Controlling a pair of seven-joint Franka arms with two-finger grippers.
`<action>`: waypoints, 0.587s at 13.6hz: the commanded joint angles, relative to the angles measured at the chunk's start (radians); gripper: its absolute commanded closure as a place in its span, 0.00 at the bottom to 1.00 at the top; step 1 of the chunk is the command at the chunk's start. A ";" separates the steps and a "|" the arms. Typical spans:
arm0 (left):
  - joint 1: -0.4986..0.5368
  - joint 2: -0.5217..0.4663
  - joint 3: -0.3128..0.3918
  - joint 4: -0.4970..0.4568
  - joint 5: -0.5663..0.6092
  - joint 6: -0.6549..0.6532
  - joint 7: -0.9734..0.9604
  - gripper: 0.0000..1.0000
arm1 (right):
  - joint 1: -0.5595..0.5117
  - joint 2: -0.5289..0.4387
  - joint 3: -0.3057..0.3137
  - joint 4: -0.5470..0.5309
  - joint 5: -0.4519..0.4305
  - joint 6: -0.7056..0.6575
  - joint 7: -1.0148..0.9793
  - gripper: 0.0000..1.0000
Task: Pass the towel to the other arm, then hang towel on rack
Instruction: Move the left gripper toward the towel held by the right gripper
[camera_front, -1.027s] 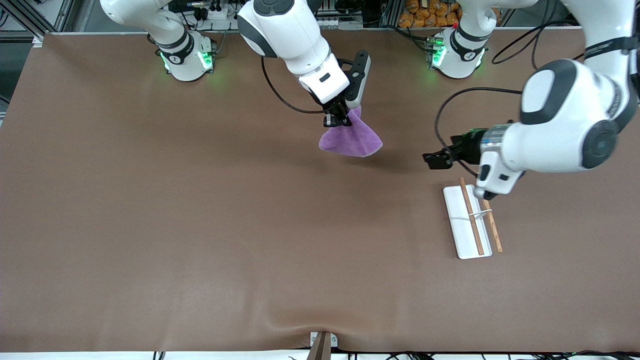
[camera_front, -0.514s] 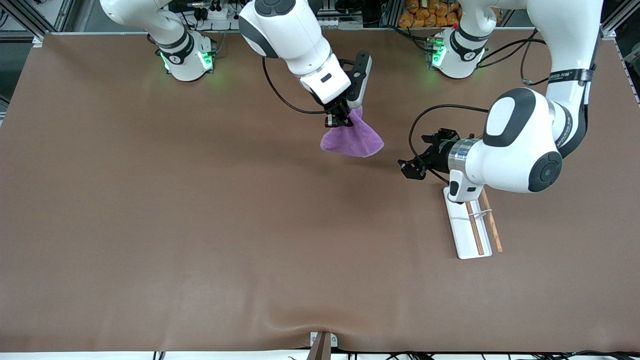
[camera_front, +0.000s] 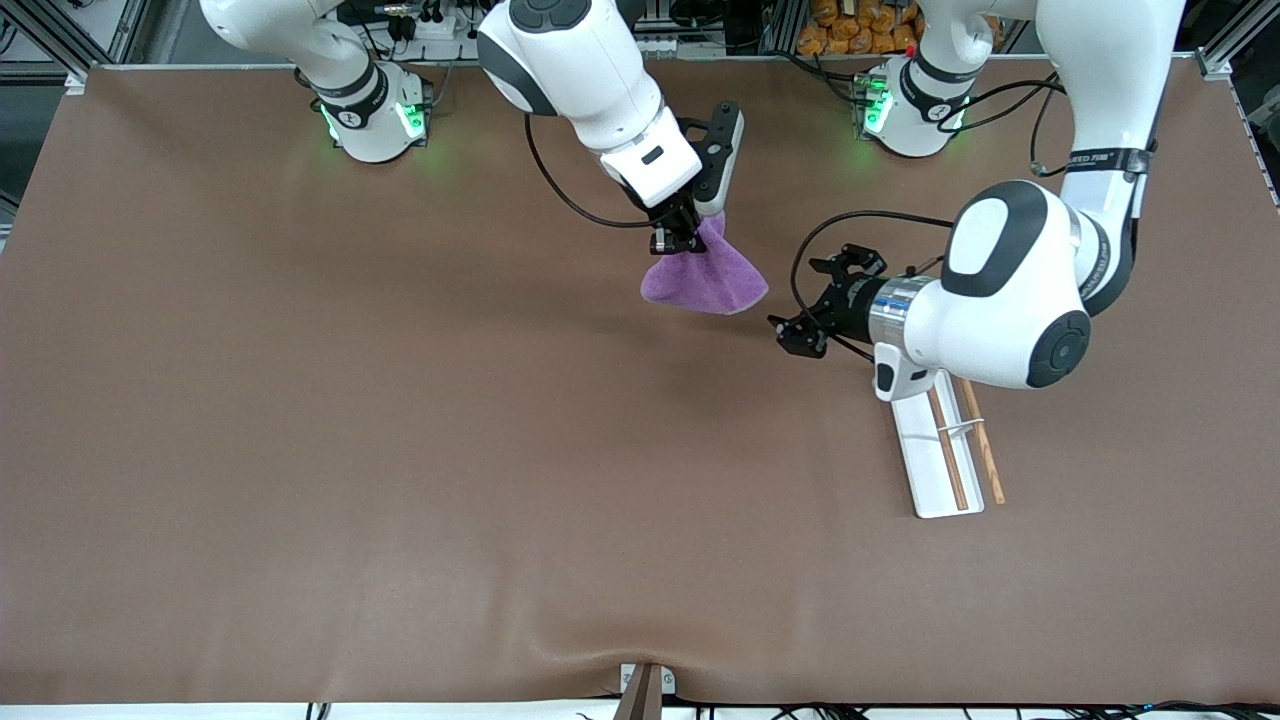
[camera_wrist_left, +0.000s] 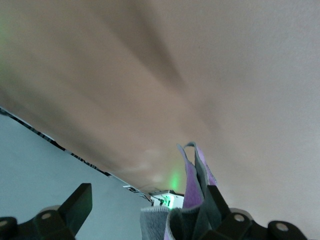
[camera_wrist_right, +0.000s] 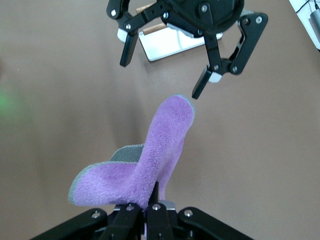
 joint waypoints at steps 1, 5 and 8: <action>-0.014 0.000 0.006 0.021 -0.020 -0.005 -0.071 0.00 | 0.013 0.016 -0.010 0.030 -0.010 -0.004 -0.006 1.00; -0.017 -0.001 -0.006 0.019 -0.020 -0.016 -0.117 0.00 | 0.012 0.014 -0.010 0.030 -0.010 -0.004 -0.006 1.00; -0.027 -0.001 -0.017 0.019 -0.019 -0.033 -0.174 0.00 | 0.012 0.014 -0.010 0.030 -0.010 -0.004 -0.006 1.00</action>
